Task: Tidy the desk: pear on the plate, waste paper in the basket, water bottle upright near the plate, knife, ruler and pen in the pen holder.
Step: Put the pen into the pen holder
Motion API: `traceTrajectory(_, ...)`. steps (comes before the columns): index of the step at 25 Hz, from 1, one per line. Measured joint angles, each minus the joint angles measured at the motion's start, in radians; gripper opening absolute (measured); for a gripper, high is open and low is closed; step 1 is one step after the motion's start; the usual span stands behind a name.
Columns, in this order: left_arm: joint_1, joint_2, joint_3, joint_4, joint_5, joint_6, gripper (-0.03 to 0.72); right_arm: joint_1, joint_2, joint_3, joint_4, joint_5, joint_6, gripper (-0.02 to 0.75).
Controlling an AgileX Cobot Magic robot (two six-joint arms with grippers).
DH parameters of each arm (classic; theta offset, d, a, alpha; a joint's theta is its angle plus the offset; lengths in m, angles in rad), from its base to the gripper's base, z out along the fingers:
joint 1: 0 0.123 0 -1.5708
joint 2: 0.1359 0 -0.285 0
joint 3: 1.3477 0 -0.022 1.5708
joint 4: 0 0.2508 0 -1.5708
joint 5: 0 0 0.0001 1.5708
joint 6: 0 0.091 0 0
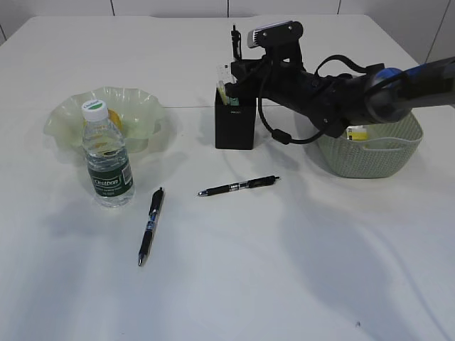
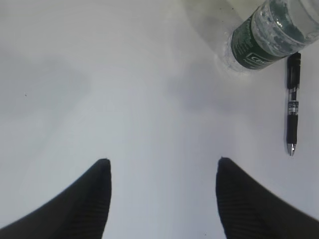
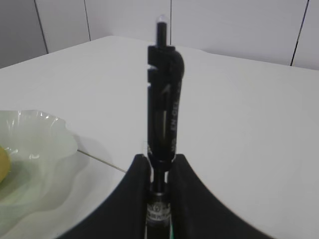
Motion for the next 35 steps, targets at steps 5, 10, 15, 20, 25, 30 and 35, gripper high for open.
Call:
traceTrajectory(5,0.000,0.000,0.000,0.000,0.000,0.000,0.466,0.000,0.015,0.000,-0.001,0.002,0.001,0.100)
traceTrajectory(10,0.000,0.000,0.000,0.000,0.000,0.000,0.466,0.000,0.015,-0.001,-0.001,0.000,0.001,0.283)
traceTrajectory(15,0.000,0.000,0.000,0.000,0.000,0.000,0.466,0.000,0.010,-0.001,-0.008,0.004,0.037,0.358)
traceTrajectory(20,0.000,0.000,0.000,0.000,0.000,0.000,0.466,0.000,-0.070,-0.001,-0.161,0.156,0.144,0.365)
traceTrajectory(25,0.000,0.000,0.000,0.000,0.000,0.000,0.466,0.000,-0.189,-0.001,-0.510,0.244,0.518,0.365)
traceTrajectory(30,0.000,0.000,0.000,0.000,0.002,0.000,0.466,0.000,-0.304,-0.001,-1.077,0.220,1.106,0.365)
traceTrajectory(35,0.000,0.000,0.000,0.000,0.010,0.000,0.466,0.000,-0.377,0.001,-1.381,0.090,1.505,0.366)
